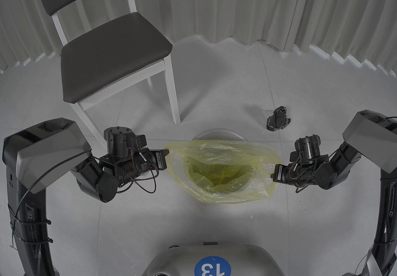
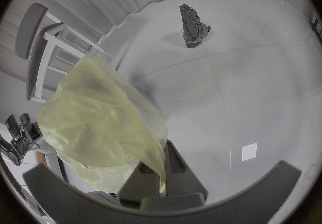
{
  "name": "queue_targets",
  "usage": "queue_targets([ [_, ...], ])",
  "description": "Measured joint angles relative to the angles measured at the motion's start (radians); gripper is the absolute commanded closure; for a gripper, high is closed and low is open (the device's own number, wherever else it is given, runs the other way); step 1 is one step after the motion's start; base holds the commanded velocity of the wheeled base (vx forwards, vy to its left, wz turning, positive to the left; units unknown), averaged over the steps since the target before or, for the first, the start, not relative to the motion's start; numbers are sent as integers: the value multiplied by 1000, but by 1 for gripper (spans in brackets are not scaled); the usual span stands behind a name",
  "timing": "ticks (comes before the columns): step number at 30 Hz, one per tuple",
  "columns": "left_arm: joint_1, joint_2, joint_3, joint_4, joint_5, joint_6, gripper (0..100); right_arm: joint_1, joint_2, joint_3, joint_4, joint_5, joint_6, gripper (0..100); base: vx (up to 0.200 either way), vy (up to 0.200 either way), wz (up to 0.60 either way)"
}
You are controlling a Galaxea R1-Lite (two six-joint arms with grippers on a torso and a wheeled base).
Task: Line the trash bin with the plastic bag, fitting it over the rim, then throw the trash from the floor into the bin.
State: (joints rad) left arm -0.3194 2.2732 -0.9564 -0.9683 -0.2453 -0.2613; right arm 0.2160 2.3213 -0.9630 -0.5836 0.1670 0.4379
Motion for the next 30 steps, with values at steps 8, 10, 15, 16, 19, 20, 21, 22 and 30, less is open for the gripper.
queue_targets([
  [8, -1, 33, -8, -31, 5, -7, 100, 0, -14, 39, -26, 0, -58, 0, 0, 0, 0],
  [10, -2, 35, -9, -31, 5, -8, 100, 0, -19, 50, -28, 0, -82, 0, 0, 0, 0],
  [15, -7, 38, -7, -46, 8, -10, 100, 1, -70, 99, -28, 1, -136, 0, 0, 0, 0],
  [16, -8, 38, -7, -49, 8, -10, 100, 1, -85, 110, -28, 3, -146, 0, 0, 0, 0],
  [19, -10, 39, -7, -60, 12, -11, 100, -1, -141, 154, -22, 8, -201, 0, 0, 0, 0],
  [20, -10, 39, -7, -63, 15, -11, 100, -3, -154, 164, -21, 10, -218, 0, 0, 0, 0],
  [21, -11, 40, -7, -64, 18, -11, 100, -5, -166, 173, -21, 10, -236, 0, 0, 0, 0],
  [22, -11, 41, -9, -66, 22, -12, 100, -8, -178, 183, -21, 11, -249, 0, 0, 0, 0],
  [30, -23, 54, -34, -69, 52, -40, 100, 3, -269, 214, -33, 0, -254, 0, 0, 0, 0],
])
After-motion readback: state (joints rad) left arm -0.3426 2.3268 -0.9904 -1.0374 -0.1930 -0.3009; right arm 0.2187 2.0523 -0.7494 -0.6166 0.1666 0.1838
